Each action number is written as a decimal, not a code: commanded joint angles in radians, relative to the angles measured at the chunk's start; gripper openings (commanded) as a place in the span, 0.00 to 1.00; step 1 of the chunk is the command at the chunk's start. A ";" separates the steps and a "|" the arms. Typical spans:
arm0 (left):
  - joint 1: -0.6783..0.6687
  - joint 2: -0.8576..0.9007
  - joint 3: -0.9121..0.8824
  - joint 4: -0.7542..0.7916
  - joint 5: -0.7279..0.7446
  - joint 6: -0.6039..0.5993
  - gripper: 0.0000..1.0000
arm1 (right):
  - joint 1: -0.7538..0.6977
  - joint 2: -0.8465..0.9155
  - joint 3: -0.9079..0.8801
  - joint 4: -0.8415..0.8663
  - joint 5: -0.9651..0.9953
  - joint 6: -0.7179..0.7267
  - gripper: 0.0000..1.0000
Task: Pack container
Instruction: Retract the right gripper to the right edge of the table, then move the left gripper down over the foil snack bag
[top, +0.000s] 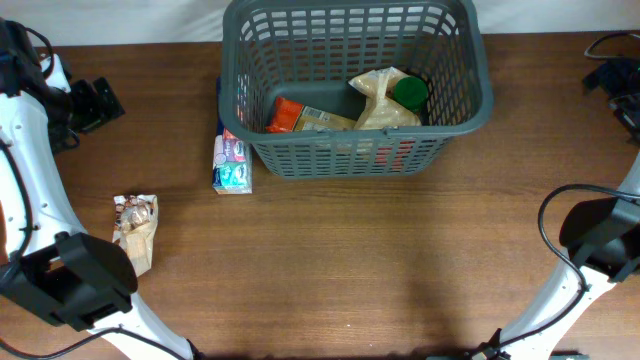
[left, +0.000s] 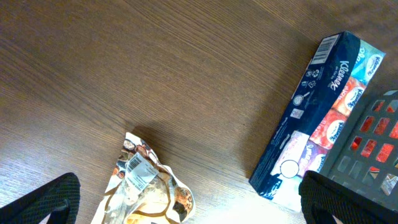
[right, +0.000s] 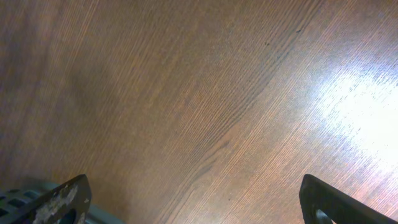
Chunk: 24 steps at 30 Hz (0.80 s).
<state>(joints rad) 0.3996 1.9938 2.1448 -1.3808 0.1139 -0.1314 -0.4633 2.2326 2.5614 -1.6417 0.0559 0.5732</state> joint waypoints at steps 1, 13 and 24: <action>0.001 0.011 0.003 0.001 -0.010 0.016 0.99 | -0.002 -0.016 -0.004 0.004 0.020 0.012 0.99; 0.000 0.011 0.003 0.023 0.051 0.012 0.99 | -0.002 -0.016 -0.004 0.004 0.020 0.012 0.99; -0.007 0.011 0.003 -0.013 0.384 0.014 0.99 | -0.002 -0.016 -0.004 0.004 0.020 0.012 0.99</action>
<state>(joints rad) 0.3992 1.9938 2.1448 -1.3720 0.3714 -0.1314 -0.4633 2.2326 2.5614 -1.6413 0.0566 0.5762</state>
